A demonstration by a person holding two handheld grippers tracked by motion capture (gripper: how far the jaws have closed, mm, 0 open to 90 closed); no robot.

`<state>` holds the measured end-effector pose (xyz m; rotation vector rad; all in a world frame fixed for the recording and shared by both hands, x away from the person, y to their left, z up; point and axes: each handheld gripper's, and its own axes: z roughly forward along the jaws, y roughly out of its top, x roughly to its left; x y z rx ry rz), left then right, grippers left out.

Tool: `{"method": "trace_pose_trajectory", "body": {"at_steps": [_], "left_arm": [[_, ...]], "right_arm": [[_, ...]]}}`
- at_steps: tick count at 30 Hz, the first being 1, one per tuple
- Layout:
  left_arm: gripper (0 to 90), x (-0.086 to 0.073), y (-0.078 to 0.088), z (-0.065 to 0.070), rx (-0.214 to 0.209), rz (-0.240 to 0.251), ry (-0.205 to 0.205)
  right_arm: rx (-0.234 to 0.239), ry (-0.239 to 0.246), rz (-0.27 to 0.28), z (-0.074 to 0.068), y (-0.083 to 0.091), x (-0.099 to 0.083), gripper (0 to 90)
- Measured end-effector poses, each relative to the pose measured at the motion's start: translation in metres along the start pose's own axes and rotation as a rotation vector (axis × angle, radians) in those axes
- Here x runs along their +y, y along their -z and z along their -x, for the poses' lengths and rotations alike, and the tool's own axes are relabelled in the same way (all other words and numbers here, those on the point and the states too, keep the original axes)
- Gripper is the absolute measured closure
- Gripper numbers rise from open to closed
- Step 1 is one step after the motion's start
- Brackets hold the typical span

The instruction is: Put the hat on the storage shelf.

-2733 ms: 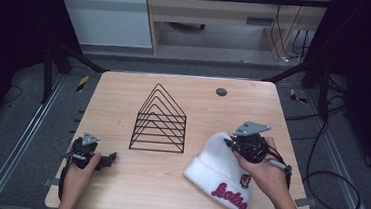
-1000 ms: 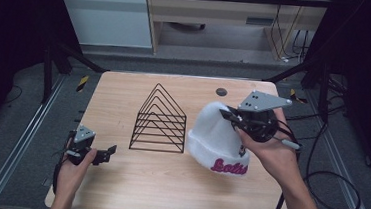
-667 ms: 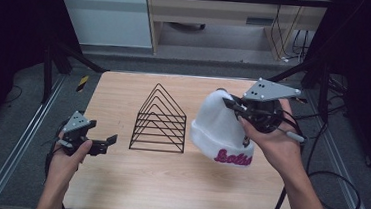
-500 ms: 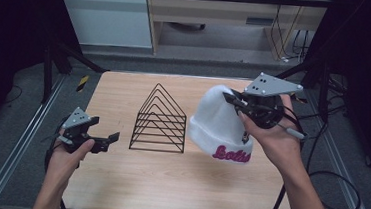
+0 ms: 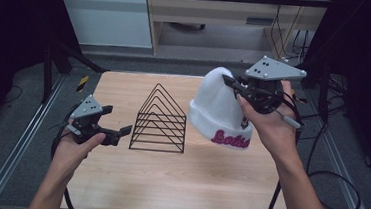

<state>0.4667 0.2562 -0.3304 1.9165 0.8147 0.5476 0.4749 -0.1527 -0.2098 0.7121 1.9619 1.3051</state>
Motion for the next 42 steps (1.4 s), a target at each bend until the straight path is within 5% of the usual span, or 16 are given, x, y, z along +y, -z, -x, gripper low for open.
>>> {"method": "trace_pose_trajectory", "body": {"at_steps": [14,24,42], "left_arm": [[3.9,0.034,-0.002,0.000,-0.042,0.036,-0.007],[5.5,0.044,-0.006,0.000,-0.050,0.045,-0.014],[13.7,0.059,-0.022,-0.005,-0.088,0.077,-0.018]], "right_arm": [[0.009,0.011,0.104,-0.001,-0.009,0.033,84.7],[0.014,0.038,0.136,-0.006,-0.017,0.049,84.7],[0.109,0.041,0.209,-0.020,-0.047,0.080,84.6]]}}
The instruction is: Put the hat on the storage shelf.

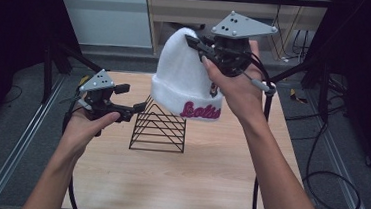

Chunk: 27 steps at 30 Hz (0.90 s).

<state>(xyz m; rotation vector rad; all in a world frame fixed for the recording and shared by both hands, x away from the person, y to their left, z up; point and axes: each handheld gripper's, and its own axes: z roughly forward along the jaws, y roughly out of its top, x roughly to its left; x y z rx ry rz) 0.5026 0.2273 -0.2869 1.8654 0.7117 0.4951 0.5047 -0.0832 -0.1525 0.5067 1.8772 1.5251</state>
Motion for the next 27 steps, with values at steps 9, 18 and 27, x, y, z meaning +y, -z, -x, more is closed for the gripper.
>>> {"method": "trace_pose_trajectory", "body": {"at_steps": [9,18,27], "left_arm": [[14.2,0.004,-0.015,-0.005,-0.033,-0.021,0.002],[18.6,0.002,-0.026,-0.012,-0.090,-0.057,0.048],[66.2,0.002,-0.025,-0.012,-0.077,-0.075,0.031]], "right_arm": [[0.047,-0.013,0.015,-0.009,-0.016,-0.001,84.6],[0.092,-0.015,0.010,-0.019,-0.030,-0.004,84.6],[0.107,-0.009,0.001,-0.022,-0.035,-0.005,84.6]]}}
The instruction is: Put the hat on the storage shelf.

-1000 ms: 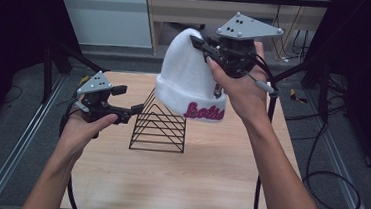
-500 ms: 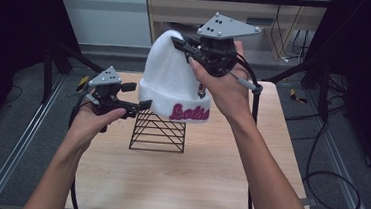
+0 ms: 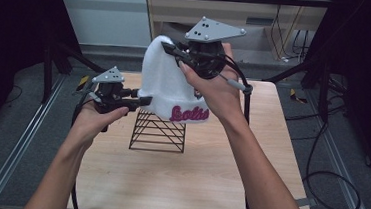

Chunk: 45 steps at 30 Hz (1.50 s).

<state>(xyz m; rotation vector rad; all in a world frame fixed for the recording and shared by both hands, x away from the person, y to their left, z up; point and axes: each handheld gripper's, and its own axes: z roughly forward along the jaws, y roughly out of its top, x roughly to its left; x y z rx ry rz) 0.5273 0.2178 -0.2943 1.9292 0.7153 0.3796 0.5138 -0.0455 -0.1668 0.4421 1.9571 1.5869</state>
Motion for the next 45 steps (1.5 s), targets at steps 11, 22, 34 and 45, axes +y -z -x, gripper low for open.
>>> {"method": "trace_pose_trajectory", "body": {"at_steps": [11,22,34,45], "left_arm": [[72.6,0.001,0.008,-0.002,0.135,0.053,0.010],[72.6,0.001,0.007,0.000,0.176,0.068,-0.001],[72.5,-0.008,0.007,0.004,0.187,0.081,0.000],[72.3,-0.019,0.006,-0.001,0.206,0.077,0.017]], "right_arm": [[0.004,0.009,-0.028,0.004,-0.006,-0.004,84.5],[-0.006,0.004,-0.048,0.009,-0.013,-0.010,84.4],[-0.010,-0.008,-0.069,0.015,-0.019,-0.022,84.3],[-0.004,-0.008,-0.093,0.016,-0.027,-0.035,84.2]]}}
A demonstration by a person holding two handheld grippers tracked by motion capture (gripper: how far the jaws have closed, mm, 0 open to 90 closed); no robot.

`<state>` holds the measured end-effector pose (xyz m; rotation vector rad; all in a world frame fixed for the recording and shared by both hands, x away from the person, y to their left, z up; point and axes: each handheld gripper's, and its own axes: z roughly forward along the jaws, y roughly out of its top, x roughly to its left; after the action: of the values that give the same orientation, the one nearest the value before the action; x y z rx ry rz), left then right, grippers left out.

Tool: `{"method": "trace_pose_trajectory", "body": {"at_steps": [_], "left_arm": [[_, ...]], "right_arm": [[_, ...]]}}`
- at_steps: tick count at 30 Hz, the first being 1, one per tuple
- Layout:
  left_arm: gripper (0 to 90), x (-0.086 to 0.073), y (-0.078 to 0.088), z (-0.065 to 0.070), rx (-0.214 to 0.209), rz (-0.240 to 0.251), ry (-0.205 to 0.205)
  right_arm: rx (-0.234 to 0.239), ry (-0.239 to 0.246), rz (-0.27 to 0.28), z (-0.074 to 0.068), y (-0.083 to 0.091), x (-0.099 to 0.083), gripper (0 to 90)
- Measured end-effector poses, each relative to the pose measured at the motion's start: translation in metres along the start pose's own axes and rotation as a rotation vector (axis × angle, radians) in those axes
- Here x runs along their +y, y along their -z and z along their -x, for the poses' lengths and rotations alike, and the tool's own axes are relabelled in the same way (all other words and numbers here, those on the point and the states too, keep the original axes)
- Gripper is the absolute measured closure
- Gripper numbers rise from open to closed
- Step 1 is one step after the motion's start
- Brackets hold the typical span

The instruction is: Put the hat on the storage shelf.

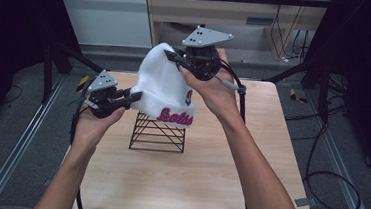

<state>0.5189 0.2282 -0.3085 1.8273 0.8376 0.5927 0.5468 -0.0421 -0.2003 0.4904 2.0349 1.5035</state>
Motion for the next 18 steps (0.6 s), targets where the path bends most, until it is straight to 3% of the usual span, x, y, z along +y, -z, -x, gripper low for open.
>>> {"method": "trace_pose_trajectory", "body": {"at_steps": [18], "left_arm": [[72.0,-0.022,-0.014,-0.008,0.058,-0.010,0.013]], "right_arm": [[0.000,-0.001,-0.041,0.005,-0.015,-0.021,84.0]]}}
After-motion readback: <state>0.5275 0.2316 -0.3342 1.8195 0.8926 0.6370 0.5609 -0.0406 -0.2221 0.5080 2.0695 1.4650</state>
